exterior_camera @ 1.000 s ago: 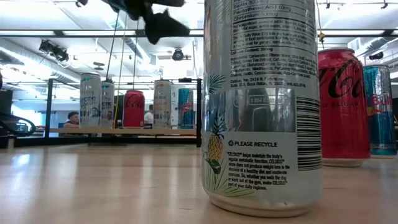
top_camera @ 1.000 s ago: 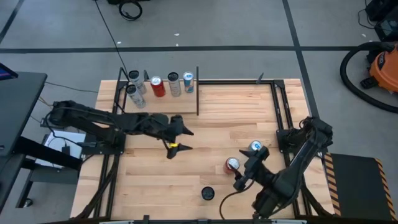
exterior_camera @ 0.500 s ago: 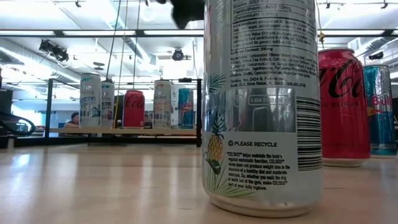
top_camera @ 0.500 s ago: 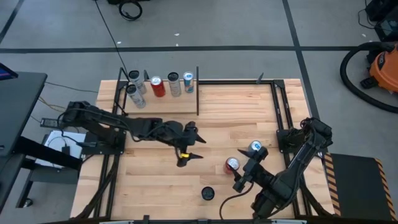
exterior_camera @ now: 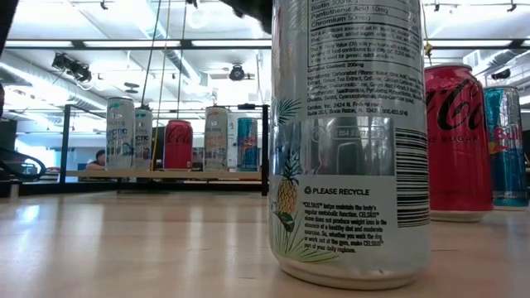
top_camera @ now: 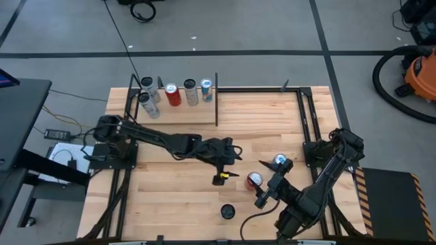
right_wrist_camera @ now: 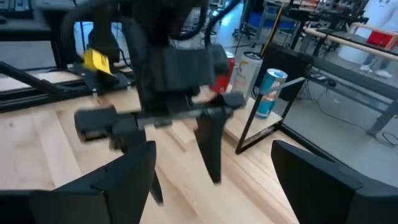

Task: Place canned beverage on shelf
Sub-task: Put the red soda can on the shelf aligned with the other red soda can

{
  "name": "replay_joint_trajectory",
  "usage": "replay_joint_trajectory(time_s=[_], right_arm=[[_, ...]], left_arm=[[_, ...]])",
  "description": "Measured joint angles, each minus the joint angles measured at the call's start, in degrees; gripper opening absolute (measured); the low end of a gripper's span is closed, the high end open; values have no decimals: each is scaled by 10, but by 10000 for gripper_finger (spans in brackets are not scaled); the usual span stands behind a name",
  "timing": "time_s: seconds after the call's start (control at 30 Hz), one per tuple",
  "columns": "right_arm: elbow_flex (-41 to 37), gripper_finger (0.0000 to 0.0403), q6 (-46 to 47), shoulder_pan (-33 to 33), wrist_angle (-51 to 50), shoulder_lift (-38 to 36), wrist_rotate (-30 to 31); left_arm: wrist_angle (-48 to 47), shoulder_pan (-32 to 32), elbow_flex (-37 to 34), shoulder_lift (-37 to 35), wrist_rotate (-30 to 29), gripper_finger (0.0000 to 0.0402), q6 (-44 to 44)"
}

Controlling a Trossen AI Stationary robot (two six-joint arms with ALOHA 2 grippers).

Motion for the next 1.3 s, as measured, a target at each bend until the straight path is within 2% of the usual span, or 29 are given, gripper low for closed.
replay_joint_trajectory(time_s=[0.27, 0.47, 0.53, 0.63, 0.7, 0.8, 1.0, 1.3], right_arm=[[0, 327, -11, 0, 0, 0, -11], [0, 327, -12, 4, 1, -1, -10], [0, 327, -11, 4, 5, -1, -48], [-1, 327, -10, 13, 7, 1, -155], [-8, 327, -10, 25, 17, 2, -206], [-34, 327, -2, 38, 53, 3, -238], [-93, 327, 84, 48, 77, 4, -305], [-183, 318, 110, 12, 175, 4, -385]], left_arm=[[60, -1, 13, 43, 29, 314, -8], [62, 0, 11, 57, 30, 314, -7], [61, 0, 12, 57, 30, 314, -6], [40, 0, 11, 46, 30, 314, -6], [33, 0, 11, 33, 30, 314, -1], [17, -1, 12, 15, 30, 314, 12], [-31, 0, 12, -10, 30, 314, 24], [-76, 5, 11, -11, 29, 314, 36]])
